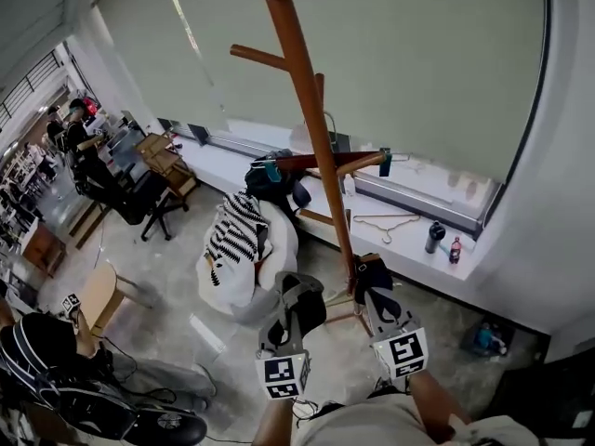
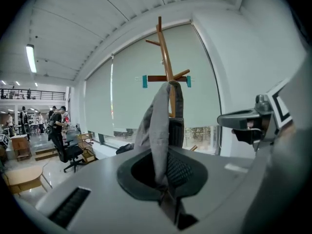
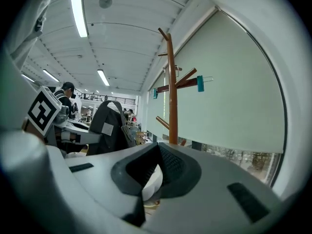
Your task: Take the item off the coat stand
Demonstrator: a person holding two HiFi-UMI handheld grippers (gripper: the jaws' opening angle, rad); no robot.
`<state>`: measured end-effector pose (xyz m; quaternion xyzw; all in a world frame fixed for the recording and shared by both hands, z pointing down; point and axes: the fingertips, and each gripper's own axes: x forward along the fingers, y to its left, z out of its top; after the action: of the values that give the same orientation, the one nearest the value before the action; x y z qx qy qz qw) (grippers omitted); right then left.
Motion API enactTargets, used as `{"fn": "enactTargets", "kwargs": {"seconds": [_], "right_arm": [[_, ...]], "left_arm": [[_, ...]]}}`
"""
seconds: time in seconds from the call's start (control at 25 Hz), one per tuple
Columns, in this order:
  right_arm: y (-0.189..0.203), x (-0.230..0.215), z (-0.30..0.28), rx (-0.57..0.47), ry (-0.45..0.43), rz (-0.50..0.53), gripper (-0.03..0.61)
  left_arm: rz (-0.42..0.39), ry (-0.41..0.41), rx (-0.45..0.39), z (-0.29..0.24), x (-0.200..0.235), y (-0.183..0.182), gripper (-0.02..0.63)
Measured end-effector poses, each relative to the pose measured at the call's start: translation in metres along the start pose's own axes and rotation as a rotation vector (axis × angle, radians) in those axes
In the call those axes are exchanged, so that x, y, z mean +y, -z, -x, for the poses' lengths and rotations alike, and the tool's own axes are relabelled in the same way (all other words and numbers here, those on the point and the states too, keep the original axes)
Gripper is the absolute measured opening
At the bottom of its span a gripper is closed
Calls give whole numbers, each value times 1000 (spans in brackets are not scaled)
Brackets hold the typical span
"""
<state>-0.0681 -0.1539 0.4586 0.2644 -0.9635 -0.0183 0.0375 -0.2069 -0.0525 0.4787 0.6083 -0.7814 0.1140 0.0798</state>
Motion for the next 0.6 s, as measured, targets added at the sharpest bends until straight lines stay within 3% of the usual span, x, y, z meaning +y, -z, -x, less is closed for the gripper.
{"fn": "enactTargets", "kwargs": {"seconds": [0.16, 0.4, 0.6], "right_arm": [[-11, 10, 9, -18, 21, 28, 5], [-11, 20, 24, -23, 40, 36, 5], [-21, 38, 23, -43, 51, 65, 5]], "left_arm": [[-18, -11, -67, 8, 10, -13, 20], [3, 22, -45, 25, -1, -1, 20], [2, 32, -94, 29, 13, -4, 20]]}}
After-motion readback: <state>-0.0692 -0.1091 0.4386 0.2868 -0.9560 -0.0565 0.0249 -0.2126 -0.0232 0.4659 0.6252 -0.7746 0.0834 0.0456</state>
